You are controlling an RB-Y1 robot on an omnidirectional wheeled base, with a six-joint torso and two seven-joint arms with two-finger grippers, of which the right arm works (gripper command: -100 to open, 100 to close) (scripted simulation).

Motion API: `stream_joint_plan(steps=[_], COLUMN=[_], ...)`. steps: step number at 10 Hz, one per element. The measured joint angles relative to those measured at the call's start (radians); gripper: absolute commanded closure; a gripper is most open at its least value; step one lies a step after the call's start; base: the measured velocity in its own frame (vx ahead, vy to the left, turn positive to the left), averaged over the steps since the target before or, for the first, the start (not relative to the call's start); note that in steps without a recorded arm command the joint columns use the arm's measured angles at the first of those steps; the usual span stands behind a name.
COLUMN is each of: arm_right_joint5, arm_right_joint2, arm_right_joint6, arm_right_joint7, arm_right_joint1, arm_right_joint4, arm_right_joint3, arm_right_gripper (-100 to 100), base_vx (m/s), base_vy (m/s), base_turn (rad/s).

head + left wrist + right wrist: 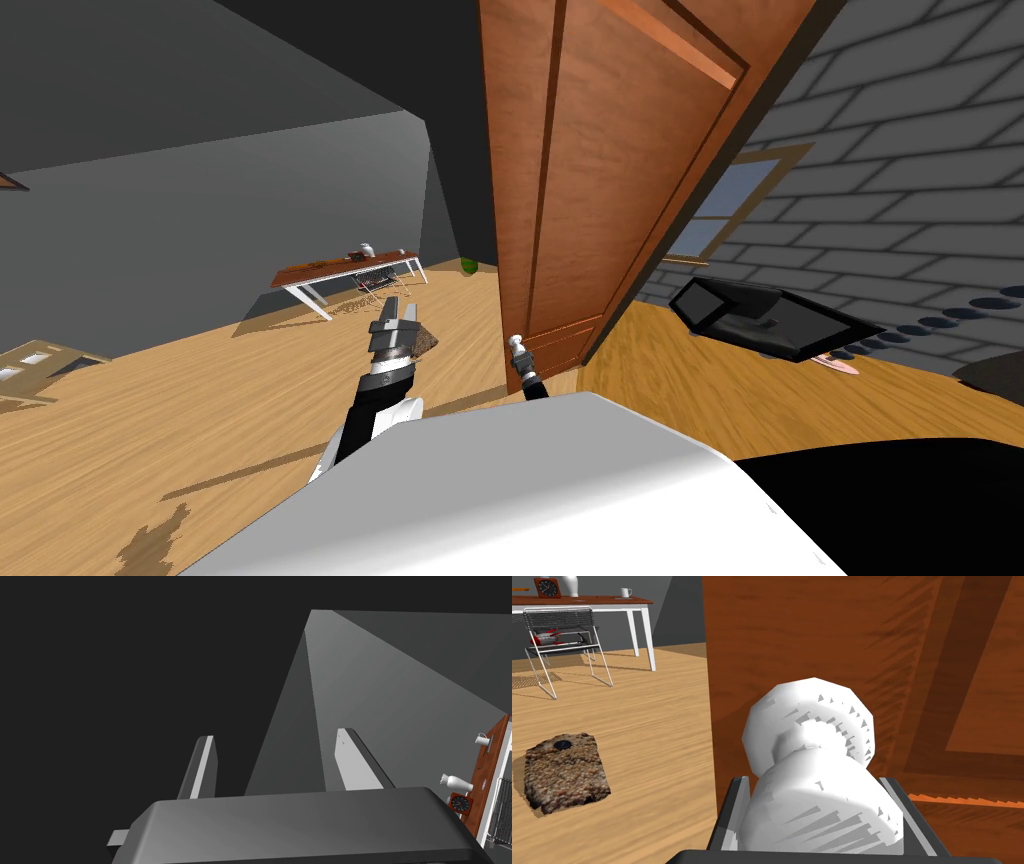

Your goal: Push the door open

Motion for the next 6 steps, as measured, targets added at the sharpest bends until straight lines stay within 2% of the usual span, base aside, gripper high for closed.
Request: stream_joint_plan(steps=[4, 5, 6], arm_right_joint5=[0.001, 0.001, -0.003], arm_right_joint2=[-0.001, -0.001, -0.013], arm_right_joint6=[0.006, 0.006, 0.017], arm_right_joint7=[0.001, 0.001, 0.003], arm_right_joint1=[0.004, 0.004, 0.012], arm_right_joint4=[0.003, 0.004, -0.008], arm_right_joint3=[0.002, 0.002, -0.001], arm_right_gripper=[100, 100, 100], base_vx=[-0.014, 0.095, 0.172], base_vy=[-0.006, 0.075, 0.129], base_turn=[0.002, -0.03, -0.048])
